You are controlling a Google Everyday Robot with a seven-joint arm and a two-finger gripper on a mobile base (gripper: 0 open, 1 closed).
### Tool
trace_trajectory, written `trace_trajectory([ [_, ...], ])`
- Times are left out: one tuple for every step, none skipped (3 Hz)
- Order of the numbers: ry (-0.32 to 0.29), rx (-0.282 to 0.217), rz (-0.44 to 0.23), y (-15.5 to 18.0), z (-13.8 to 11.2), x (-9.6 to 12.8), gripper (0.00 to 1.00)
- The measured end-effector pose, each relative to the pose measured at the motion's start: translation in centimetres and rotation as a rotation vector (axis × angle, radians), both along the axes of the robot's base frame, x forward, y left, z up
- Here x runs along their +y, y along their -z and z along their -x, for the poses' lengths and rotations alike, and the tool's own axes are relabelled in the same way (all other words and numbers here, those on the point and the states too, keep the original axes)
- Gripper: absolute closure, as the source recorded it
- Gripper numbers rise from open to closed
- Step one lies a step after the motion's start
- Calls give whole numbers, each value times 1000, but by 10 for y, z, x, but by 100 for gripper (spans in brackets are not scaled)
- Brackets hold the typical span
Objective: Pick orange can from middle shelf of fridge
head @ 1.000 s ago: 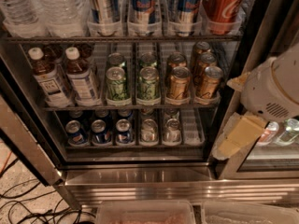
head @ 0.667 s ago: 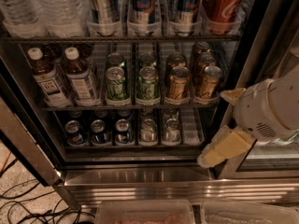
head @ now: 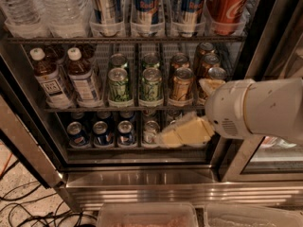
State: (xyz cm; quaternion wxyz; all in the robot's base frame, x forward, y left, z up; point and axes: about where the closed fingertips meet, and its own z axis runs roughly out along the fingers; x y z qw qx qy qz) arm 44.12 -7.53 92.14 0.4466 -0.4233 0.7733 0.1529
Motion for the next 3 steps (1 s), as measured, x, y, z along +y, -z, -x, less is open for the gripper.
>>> trace_trajectory([
  [14, -7, -55, -12, -3, 10, 0],
  [29, -18, -87, 3, -2, 8, 0],
  [109, -56, -142, 29, 6, 11, 0],
])
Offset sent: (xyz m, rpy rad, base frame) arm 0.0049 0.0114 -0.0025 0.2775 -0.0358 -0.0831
